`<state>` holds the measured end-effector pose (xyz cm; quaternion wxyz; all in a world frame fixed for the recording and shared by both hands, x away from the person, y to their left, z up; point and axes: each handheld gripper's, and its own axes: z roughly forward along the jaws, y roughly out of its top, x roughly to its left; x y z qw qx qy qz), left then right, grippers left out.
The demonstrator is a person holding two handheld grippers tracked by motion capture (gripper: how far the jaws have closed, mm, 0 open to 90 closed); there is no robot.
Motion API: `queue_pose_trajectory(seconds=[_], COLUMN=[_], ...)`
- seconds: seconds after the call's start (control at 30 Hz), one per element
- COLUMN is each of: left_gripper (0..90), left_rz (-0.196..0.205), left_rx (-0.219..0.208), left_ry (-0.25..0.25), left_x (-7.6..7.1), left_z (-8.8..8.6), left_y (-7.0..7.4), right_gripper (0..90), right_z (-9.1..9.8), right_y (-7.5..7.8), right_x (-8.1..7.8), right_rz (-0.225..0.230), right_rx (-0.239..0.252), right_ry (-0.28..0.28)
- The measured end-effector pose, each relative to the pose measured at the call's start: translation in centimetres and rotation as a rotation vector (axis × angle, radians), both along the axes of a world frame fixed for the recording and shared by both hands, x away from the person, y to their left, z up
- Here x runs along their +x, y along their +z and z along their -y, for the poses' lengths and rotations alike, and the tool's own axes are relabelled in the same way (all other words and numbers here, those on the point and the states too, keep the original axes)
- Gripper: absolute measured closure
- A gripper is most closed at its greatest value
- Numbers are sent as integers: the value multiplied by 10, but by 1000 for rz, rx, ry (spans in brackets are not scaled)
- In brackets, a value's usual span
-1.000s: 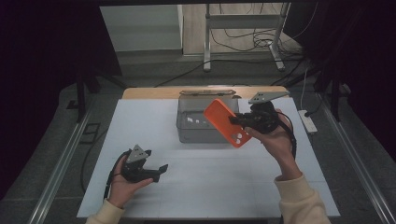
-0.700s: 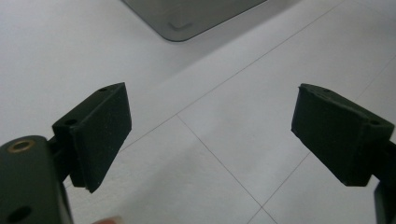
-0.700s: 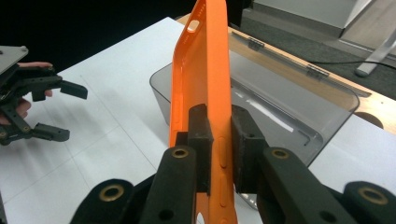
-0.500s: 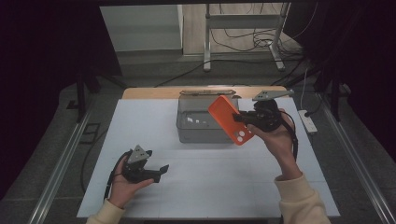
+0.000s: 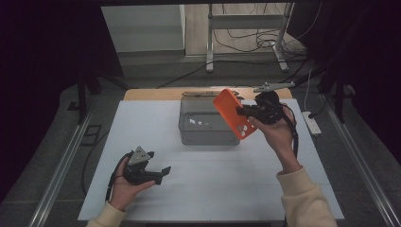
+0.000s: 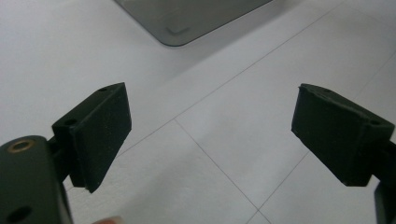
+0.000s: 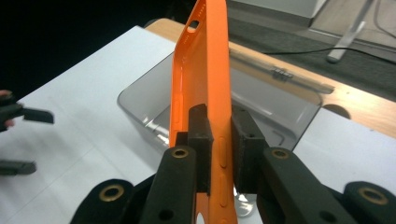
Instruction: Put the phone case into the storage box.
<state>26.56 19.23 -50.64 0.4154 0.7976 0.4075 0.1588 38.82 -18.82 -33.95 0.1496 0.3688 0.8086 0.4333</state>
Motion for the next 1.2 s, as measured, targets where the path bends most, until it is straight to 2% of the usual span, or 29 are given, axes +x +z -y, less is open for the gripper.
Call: queue_pose_trajectory(seconds=[0.27,0.47,1.2], left_gripper=[120,123,121], left_rz=[3,2,-2], left_rx=[-8,-13,-12], left_ry=[-2,-2,-6], left_x=[0,0,0], left_z=[1,1,1], left_y=[1,1,0], right_gripper=[801,801,801], right_z=[-6,-11,-25], right_y=[6,8,4], right_x=[12,15,27], right_rz=[-9,-8,-23], right_rx=[-28,-54,-97], right_ry=[-53,-81,-120])
